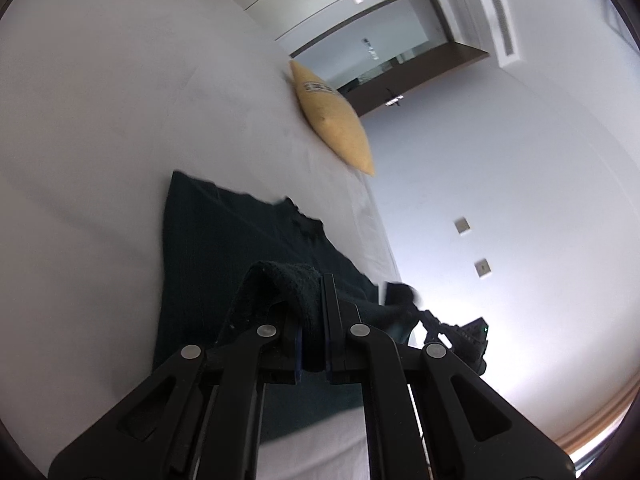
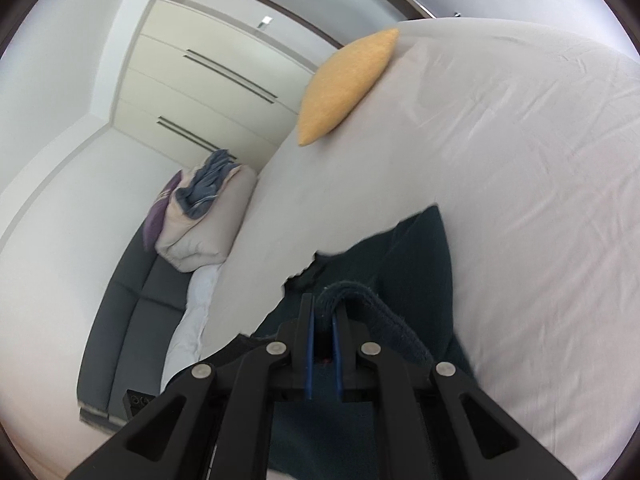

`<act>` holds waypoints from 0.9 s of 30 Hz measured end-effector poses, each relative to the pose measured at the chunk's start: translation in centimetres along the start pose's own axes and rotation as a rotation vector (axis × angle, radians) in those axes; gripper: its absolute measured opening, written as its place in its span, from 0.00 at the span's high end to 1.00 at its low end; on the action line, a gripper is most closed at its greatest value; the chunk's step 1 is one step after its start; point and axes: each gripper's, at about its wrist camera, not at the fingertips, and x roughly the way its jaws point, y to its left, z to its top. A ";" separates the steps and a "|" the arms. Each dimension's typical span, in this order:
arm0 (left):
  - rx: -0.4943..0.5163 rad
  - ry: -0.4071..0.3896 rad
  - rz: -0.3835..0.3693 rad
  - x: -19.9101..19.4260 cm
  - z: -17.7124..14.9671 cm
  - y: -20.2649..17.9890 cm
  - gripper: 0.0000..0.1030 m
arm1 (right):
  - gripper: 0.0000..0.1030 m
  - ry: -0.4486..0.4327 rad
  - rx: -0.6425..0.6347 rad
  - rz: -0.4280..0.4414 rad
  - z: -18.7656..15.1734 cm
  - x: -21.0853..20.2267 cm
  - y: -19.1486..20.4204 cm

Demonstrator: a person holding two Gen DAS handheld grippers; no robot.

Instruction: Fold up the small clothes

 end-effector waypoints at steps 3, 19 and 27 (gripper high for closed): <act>-0.041 0.001 0.022 2.9 2.9 1.6 0.95 | 0.92 0.005 0.021 -0.049 1.6 2.4 -1.1; -0.177 0.095 0.178 13.5 8.9 10.3 0.82 | 0.64 0.012 0.101 -0.188 4.7 9.1 -5.8; -0.159 0.058 0.110 9.6 9.5 9.9 0.04 | 0.30 -0.084 0.065 -0.225 4.2 5.7 -5.0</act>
